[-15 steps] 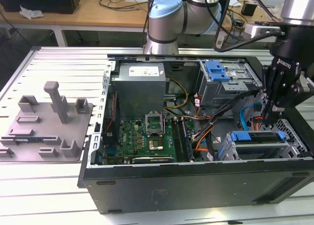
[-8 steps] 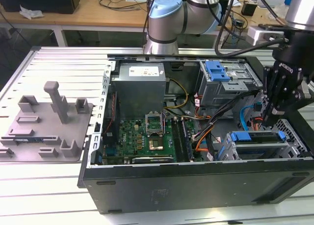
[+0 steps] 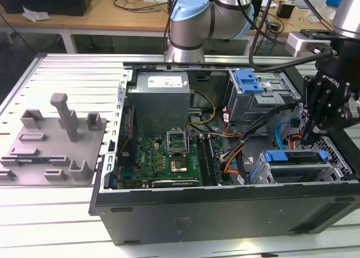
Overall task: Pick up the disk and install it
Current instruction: 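Insert the first disk wire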
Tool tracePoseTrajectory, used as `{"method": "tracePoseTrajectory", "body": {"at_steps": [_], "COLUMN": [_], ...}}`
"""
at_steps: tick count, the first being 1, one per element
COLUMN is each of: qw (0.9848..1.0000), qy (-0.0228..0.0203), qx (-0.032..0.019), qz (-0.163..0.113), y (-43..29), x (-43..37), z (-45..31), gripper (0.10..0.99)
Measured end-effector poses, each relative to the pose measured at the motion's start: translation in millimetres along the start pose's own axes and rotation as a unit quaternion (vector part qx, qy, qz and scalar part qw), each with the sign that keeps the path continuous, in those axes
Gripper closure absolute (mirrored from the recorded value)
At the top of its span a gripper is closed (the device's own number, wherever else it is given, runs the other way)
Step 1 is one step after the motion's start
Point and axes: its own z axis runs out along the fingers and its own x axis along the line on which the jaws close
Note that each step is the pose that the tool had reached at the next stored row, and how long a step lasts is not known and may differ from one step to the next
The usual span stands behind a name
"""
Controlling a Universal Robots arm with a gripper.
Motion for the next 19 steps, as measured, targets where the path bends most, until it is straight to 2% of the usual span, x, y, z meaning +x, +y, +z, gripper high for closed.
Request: {"method": "tracePoseTrajectory", "body": {"at_steps": [2,7,10,15,17,18,19], "qw": [1.0000,1.0000,0.9999,0.9996,0.9995,0.9994,0.9993], "qy": [-0.0020,-0.0028,-0.0102,-0.0274,-0.0312,-0.0330,-0.0374], "qx": [0.0025,0.0026,0.0038,0.0042,0.0039,0.0037,0.0034], "qz": [-0.006,-0.006,-0.005,-0.005,-0.005,-0.005,-0.005], "y": [-0.1,0.4,2.6,2.5,2.2,2.0,1.6], "x": [2.1,4.4,10.6,16.0,18.3,21.4,25.6], "z": [0.1,0.5,1.6,1.5,1.3,1.6,1.2], "gripper": [0.922,0.922,0.922,0.922,0.922,0.922,0.922]}}
